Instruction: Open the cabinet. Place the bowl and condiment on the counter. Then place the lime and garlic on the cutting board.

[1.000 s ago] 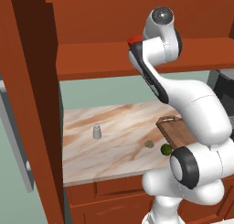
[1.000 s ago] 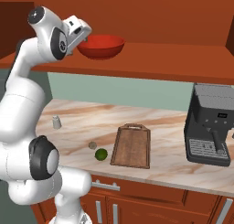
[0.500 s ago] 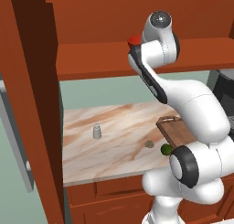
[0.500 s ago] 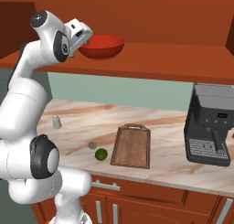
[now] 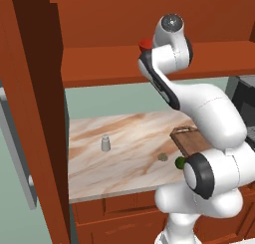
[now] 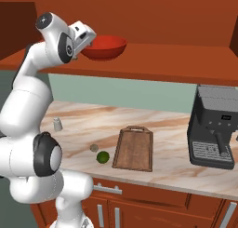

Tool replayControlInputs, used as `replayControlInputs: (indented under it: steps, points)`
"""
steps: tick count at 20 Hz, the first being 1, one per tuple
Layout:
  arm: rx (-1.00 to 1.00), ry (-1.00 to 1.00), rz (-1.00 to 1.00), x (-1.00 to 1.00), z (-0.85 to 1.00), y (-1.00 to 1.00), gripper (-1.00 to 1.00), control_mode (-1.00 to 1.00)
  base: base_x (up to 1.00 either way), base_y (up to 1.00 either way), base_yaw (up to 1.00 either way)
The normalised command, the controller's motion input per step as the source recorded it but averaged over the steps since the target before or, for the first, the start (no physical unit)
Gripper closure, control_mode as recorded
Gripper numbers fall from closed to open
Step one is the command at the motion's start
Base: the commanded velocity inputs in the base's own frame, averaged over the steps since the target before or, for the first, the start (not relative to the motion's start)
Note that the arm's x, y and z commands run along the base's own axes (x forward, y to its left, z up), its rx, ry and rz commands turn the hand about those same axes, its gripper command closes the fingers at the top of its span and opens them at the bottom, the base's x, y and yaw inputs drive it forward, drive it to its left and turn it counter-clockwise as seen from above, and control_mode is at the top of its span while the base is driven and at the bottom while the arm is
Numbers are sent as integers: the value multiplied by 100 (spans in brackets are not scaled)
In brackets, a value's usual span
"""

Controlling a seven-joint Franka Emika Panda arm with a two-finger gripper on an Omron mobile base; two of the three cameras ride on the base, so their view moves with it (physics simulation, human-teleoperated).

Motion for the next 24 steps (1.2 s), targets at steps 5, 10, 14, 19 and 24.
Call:
replayControlInputs:
  steps: [5, 10, 14, 19, 24]
  points:
    - [0, 6, 0, 18, -6, 0, -100, -100, 0, 0, 0]
    - [0, 5, 0, 17, -6, 0, -100, -100, 0, 0, 0]
    - [0, 6, 0, 13, -10, 0, -100, -100, 0, 0, 0]
    - [0, 6, 0, 4, -13, -4, 100, -100, 0, 0, 0]
    - [2, 0, 0, 0, -28, -46, 100, -100, 0, 0, 0]
